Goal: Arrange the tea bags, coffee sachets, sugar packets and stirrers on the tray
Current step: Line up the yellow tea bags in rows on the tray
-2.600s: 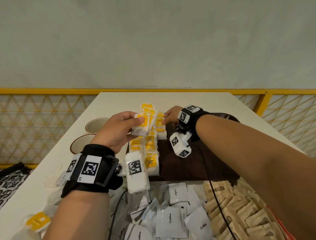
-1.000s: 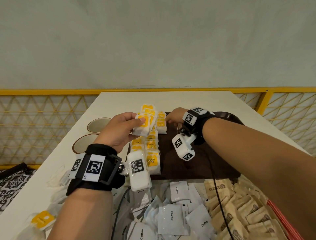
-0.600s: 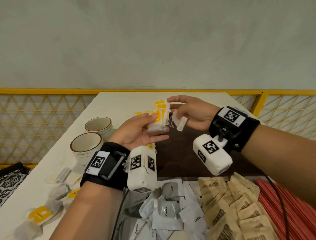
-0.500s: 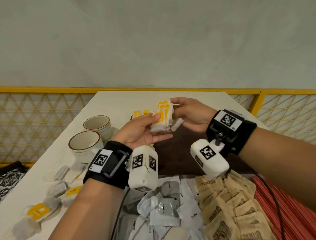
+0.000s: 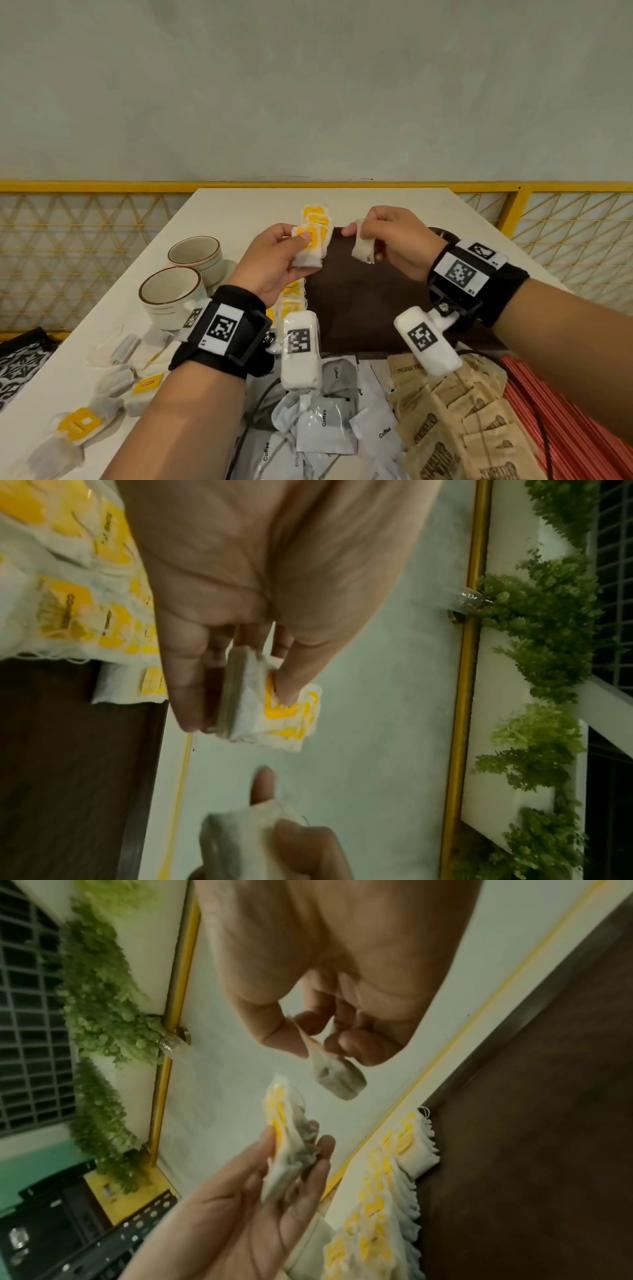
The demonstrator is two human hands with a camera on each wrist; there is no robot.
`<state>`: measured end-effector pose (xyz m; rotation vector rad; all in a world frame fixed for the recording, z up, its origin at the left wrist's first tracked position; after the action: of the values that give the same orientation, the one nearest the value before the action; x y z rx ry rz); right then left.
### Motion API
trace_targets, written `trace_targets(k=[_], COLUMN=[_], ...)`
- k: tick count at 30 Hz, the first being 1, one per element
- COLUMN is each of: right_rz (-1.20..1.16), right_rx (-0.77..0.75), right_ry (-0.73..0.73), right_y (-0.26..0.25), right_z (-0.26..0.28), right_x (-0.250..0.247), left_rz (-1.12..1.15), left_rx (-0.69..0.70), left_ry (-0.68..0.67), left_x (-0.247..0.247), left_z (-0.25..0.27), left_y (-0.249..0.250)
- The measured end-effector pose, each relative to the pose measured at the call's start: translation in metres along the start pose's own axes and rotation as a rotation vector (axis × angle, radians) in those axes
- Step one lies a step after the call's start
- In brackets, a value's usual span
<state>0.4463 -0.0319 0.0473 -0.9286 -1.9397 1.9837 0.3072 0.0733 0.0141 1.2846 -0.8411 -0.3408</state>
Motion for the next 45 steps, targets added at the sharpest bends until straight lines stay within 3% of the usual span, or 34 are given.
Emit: trace_targets(k=[5, 8, 11, 13, 16, 20, 25, 34, 42, 45], right_rz=[-0.209, -0.177, -0.031, -0.079, -0.054, 0.256, 0.252, -0.054, 0.046, 0.132], right_rx=[0.029, 0.013, -0.029, -0.026, -0.106, -0.241, -0.261, -0.084, -0.126, -0.113], right_ry=[-0.303, -0.35, -0.338, -0.285, -0.115, 0.093, 0.004, -0.09, -0.145, -0.185], right_y=[-0.011, -0.016, -0.019, -0.018, -0.017, -0.019, -0.017, -0.014, -0.012, -0.011], right_z=[0.015, 0.017, 0.017, 0.015, 0.006, -0.003, -0.004, -0.004, -0.008, -0.009], right_x=[0.011, 0.016, 0.024, 0.031, 0.033, 0.026, 0.031, 0.034, 0.045, 0.04], left_rz=[0.014, -0.006, -0.013, -0.036, -0.061, -0.018, 0.006, 0.124, 0.199, 0.088], left_rx=[0.033, 0.055, 0.068, 0.075, 0.066, 0.048, 0.033, 0.089, 0.087, 0.046], left_ry=[0.009, 0.024, 0.02, 0.022, 0.019, -0.013, -0.039, 0.024, 0.028, -0.002], left_x=[-0.002, -0.005, -0.004, -0.003, -0.003, -0.004, -0.004, -0.008, -0.005, -0.004], left_z=[-0.001, -0.001, -0.001, -0.001, -0.002, -0.001, -0.001, -0.003, -0.002, 0.001], left_y=[0.0, 0.001, 0.0, 0.001, -0.001, -0.001, 0.0, 0.001, 0.003, 0.012])
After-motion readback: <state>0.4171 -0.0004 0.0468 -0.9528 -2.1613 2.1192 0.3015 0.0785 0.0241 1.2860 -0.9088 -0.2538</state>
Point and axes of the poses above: each hand's wrist, its own z-axis away from the middle knuckle, its own x-axis out of the palm, y = z × x, the point moved 5 cm from there along -z, towards the middle knuckle, and after that the axes turned 4 degrees about z, right-handed, at the moved point
